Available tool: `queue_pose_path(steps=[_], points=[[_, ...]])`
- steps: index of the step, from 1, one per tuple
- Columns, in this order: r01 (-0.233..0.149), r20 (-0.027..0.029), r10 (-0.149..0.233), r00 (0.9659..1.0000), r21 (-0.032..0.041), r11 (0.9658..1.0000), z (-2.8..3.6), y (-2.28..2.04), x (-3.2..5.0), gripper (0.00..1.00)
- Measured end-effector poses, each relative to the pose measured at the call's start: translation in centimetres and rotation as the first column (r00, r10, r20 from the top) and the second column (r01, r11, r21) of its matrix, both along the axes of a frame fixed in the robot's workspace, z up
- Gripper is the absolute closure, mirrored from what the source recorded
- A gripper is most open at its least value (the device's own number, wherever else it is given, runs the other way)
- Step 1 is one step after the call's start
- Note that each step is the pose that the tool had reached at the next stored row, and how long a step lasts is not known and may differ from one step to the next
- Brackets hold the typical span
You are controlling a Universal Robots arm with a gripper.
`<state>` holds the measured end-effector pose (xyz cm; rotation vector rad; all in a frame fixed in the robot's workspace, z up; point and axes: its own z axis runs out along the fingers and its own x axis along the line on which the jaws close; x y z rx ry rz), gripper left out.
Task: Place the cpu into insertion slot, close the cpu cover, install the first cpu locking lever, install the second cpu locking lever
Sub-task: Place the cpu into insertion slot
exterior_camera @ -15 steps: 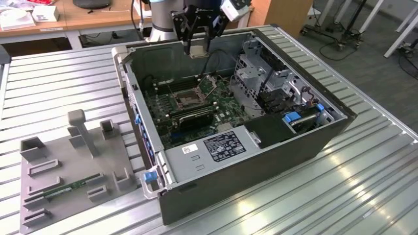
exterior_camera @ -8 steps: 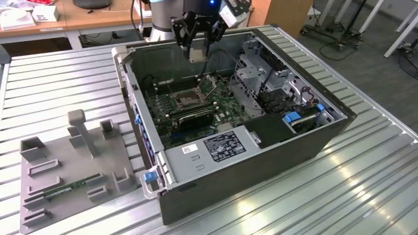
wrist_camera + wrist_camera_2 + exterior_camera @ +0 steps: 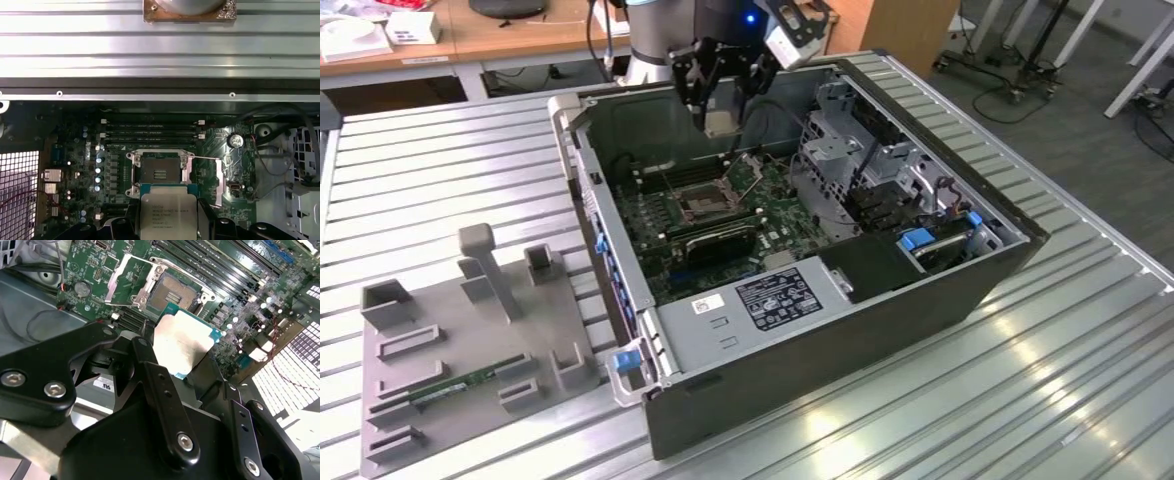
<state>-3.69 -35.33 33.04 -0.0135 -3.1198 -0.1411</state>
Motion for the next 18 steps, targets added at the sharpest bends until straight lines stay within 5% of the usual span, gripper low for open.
queue_pose_path(steps=[12,18], points=[[-0.006,0.0000,0.006,1.0000,0.0000,1.0000,-1.98,0.00,-0.06,0.46],[-0.006,-0.0001,0.006,1.0000,-0.0002,1.0000,-2.17,0.00,-0.07,0.46]])
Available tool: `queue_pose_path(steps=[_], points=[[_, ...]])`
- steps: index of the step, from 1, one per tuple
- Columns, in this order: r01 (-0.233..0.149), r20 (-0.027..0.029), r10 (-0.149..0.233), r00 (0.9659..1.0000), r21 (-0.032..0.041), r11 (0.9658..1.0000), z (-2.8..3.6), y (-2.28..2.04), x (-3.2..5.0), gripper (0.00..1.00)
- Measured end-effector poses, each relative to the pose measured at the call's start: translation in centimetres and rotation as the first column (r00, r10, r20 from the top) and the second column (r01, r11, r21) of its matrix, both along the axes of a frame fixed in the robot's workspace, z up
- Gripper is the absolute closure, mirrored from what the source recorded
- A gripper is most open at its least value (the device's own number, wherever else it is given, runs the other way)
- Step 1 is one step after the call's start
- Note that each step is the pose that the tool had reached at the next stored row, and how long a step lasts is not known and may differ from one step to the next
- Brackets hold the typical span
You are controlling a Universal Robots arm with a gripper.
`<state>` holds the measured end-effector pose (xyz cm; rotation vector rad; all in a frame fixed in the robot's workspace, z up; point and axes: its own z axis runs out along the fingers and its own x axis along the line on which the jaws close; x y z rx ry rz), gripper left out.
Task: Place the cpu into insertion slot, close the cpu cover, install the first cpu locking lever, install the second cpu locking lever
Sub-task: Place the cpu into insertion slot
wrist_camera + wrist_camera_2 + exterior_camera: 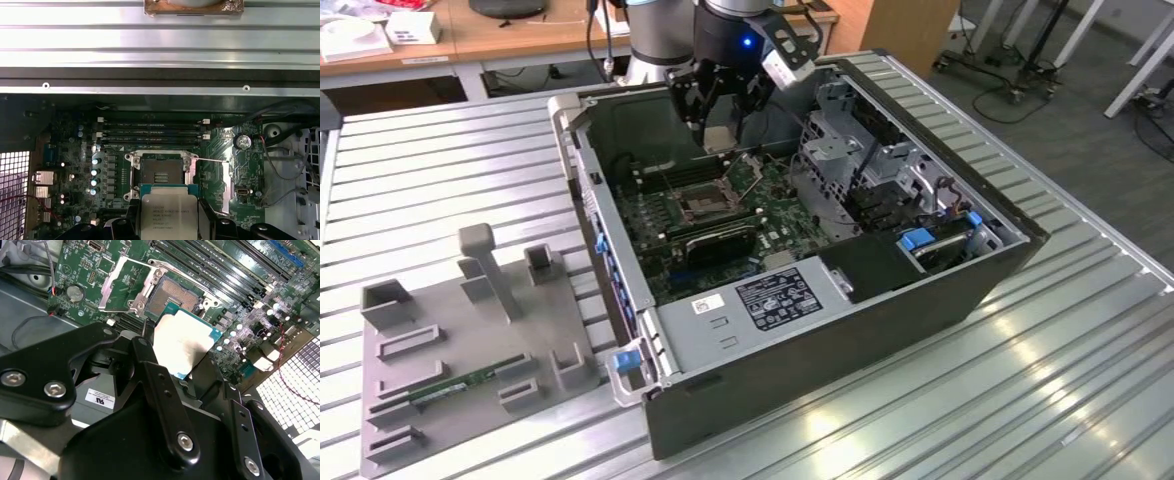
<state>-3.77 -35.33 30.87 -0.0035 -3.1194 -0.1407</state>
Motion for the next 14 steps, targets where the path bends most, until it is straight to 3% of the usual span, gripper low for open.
queue_pose_path(steps=[14], points=[[0.013,0.0003,-0.013,0.9999,0.0003,0.9999,-0.19,0.00,-0.01,0.46]])
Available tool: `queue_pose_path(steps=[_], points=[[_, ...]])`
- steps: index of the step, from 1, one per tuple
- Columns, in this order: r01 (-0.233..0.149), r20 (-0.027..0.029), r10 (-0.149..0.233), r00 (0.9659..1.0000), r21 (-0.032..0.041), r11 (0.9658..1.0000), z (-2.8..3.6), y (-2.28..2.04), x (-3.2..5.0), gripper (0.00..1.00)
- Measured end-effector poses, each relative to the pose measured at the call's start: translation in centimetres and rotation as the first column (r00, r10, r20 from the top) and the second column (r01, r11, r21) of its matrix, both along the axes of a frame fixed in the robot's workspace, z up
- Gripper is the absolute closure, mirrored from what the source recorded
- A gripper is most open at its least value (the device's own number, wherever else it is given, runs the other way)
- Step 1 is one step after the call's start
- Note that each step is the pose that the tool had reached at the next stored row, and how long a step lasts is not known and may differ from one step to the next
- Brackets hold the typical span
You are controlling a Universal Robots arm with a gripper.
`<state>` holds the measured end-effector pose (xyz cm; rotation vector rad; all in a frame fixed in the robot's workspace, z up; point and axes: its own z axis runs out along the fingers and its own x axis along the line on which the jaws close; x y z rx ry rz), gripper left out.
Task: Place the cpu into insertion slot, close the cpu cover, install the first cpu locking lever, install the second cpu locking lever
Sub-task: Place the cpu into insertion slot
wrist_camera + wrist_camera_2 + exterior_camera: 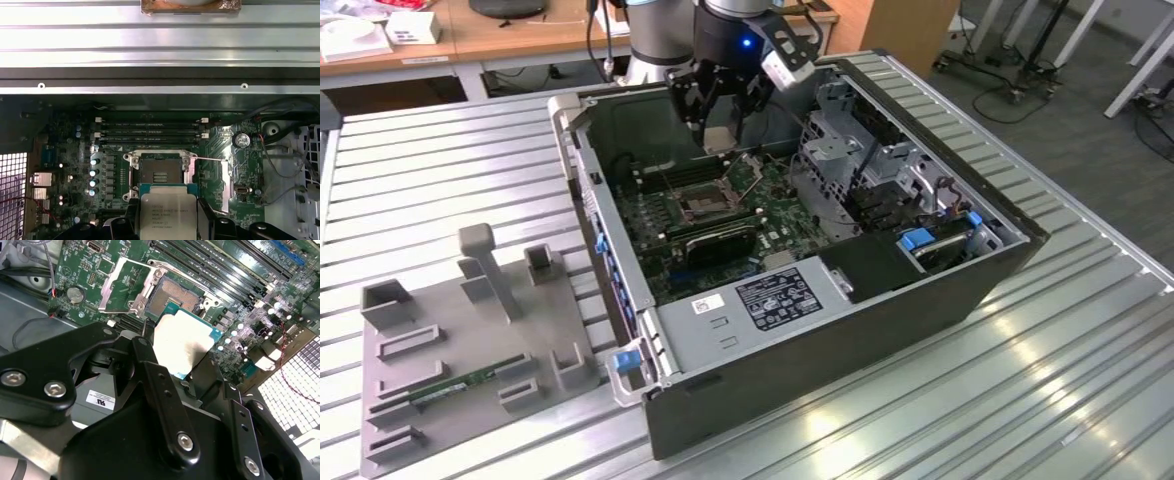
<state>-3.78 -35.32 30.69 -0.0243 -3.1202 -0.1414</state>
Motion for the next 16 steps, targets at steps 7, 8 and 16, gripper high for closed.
queue_pose_path(steps=[7,8,16], points=[[0.000,-0.0003,0.000,1.0000,-0.0007,1.0000,-0.41,0.00,-0.07,0.46],[0.003,-0.0002,-0.003,1.0000,-0.0006,1.0000,-0.43,0.00,-0.07,0.46],[0.146,-0.0002,-0.146,0.9893,-0.0020,0.9893,-0.69,0.00,-0.08,0.46]])
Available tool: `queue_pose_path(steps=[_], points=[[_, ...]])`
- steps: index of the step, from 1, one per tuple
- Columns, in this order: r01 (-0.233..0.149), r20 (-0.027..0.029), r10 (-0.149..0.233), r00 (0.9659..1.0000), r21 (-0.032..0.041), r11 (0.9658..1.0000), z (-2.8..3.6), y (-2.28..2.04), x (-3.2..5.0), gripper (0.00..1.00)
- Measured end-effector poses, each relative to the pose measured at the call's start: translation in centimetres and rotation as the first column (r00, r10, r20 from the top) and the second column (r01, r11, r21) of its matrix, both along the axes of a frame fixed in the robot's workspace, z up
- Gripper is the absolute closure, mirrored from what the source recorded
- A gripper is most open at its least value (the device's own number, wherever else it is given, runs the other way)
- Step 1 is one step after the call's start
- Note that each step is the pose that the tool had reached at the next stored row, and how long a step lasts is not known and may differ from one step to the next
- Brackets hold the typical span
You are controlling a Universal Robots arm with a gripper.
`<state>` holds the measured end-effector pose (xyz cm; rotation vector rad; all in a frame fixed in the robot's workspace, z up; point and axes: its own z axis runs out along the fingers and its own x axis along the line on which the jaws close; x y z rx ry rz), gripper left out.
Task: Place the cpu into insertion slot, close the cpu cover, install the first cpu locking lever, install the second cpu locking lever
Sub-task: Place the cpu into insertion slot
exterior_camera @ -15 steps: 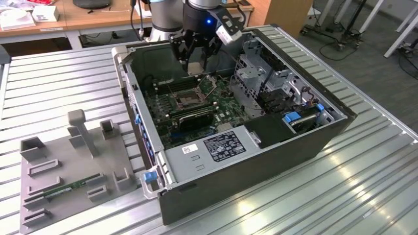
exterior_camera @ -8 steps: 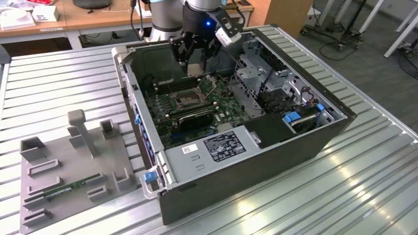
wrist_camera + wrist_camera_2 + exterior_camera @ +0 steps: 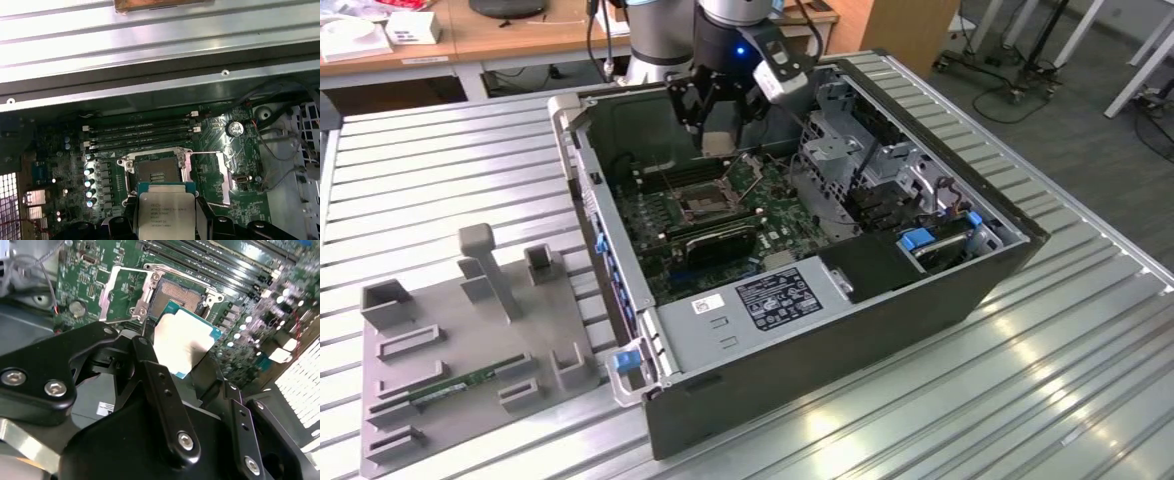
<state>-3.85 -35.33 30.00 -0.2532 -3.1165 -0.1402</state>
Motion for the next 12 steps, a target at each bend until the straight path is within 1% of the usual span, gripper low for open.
queue_pose_path(steps=[3,6,9,12], points=[[0.054,0.0000,-0.054,0.9985,-0.0003,0.9985,-0.10,0.00,0.00,0.46],[0.109,0.0000,-0.109,0.9940,-0.0006,0.9940,-0.21,0.00,0.00,0.46],[0.162,0.0001,-0.162,0.9867,-0.0009,0.9867,-0.30,0.00,0.00,0.46],[0.217,0.0002,-0.217,0.9762,-0.0011,0.9762,-0.41,0.00,0.00,0.46]])
